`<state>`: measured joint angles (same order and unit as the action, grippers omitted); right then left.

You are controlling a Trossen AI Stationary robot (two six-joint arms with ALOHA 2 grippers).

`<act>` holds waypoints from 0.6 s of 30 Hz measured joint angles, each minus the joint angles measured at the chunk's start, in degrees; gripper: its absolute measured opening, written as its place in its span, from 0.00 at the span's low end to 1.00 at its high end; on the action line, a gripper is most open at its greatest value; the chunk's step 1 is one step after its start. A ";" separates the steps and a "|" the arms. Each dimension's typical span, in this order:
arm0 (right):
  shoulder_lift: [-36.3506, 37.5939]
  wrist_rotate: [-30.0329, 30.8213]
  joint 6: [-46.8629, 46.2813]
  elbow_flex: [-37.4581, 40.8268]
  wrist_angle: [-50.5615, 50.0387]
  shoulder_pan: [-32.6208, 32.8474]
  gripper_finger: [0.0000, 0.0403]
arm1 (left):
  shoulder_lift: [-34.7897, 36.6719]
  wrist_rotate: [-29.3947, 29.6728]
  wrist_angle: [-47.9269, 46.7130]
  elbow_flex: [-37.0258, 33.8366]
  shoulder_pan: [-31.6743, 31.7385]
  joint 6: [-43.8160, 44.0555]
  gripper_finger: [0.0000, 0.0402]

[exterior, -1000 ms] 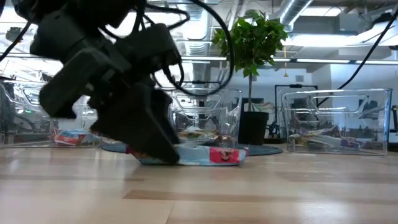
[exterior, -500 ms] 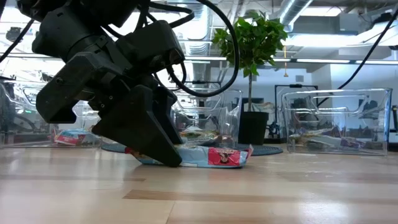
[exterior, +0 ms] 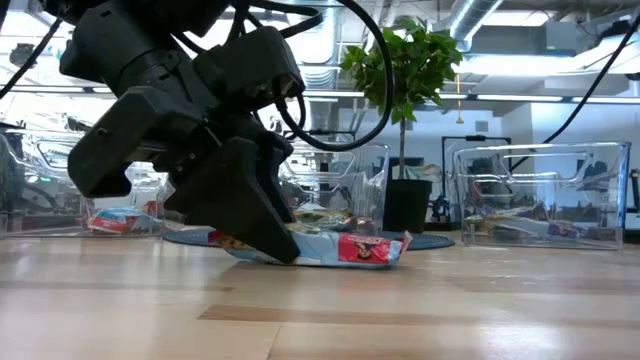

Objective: Pick and place Granola Bars by type
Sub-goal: Put the red granola bar into the left transparent bin

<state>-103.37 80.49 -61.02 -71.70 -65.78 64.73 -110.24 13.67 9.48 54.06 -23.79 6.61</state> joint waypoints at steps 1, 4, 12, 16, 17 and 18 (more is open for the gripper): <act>0.00 -0.08 0.00 0.00 0.00 0.00 0.25 | 0.06 -0.08 0.09 0.00 0.00 -0.03 0.20; 0.00 -0.99 0.01 0.00 -0.02 0.00 0.25 | 0.41 -1.07 -0.14 0.21 -0.02 -1.02 0.20; 0.00 -1.12 0.01 -0.02 -0.02 0.00 0.25 | 1.91 -3.91 -8.11 6.32 -1.34 -5.08 0.19; 0.00 -1.47 0.01 -0.02 0.00 0.00 0.25 | 3.45 1.50 -19.96 11.99 -2.63 -4.54 0.18; 0.00 -1.53 0.01 -0.02 -0.02 0.00 0.25 | 3.80 3.85 -23.18 13.31 -3.03 -4.02 0.18; 0.00 -1.55 0.00 -0.02 -0.02 0.00 0.25 | 4.24 6.21 -26.87 14.63 -3.45 -3.19 0.18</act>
<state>-103.37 78.93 -61.03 -71.72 -65.80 64.73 -105.99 19.89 -17.40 68.69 -27.25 3.42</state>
